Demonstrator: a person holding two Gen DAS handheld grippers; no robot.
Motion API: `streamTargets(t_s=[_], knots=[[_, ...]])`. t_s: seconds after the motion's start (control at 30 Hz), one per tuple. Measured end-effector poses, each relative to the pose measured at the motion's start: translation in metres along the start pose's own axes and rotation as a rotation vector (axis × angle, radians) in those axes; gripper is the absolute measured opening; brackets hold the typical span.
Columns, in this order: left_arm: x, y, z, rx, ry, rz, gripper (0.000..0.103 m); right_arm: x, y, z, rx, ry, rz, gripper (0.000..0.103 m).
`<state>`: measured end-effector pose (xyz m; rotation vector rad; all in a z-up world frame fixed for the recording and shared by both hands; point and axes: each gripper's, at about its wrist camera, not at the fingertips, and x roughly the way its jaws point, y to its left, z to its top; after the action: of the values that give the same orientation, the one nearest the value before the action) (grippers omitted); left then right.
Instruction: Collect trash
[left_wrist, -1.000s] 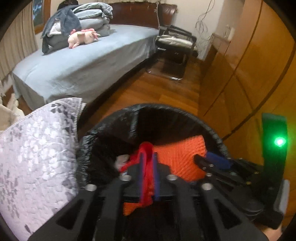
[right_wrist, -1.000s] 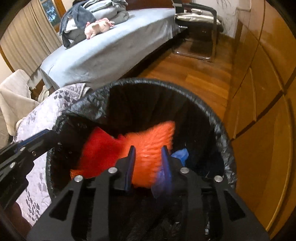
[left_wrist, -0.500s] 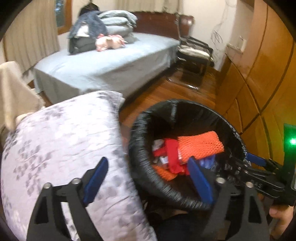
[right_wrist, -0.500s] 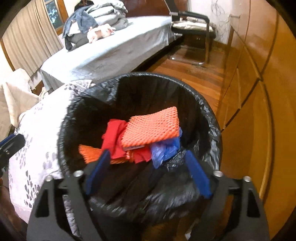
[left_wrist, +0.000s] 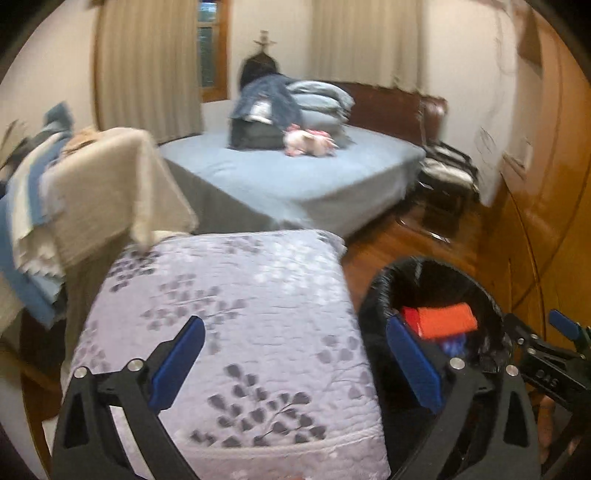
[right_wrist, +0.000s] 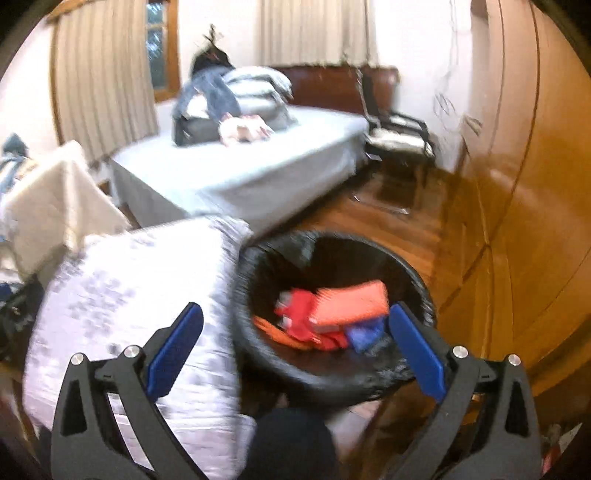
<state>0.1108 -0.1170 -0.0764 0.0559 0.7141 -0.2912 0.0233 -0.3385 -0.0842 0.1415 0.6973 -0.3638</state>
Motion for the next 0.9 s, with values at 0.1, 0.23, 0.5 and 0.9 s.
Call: streamTargets(t_s=[0.1, 0.23, 0.5, 0.9], knots=[[-0.033, 0.025, 0.000, -0.044, -0.031, 0.034, 0.097, -0.028, 0.022, 0.008, -0.023, -0.037, 0.038, 0.098], [-0.071, 0.054, -0.002, -0.074, -0.066, 0.154, 0.097, -0.071, 0.044, 0.018, -0.021, -0.080, 0.090, 0.098], [-0.139, 0.089, -0.021, -0.126, -0.115, 0.294, 0.097, -0.132, 0.053, 0.019, 0.052, -0.073, 0.163, 0.098], [-0.207, 0.093, -0.035, -0.181, -0.203, 0.282, 0.097, -0.201, 0.071, 0.001, 0.002, -0.210, 0.049, 0.098]])
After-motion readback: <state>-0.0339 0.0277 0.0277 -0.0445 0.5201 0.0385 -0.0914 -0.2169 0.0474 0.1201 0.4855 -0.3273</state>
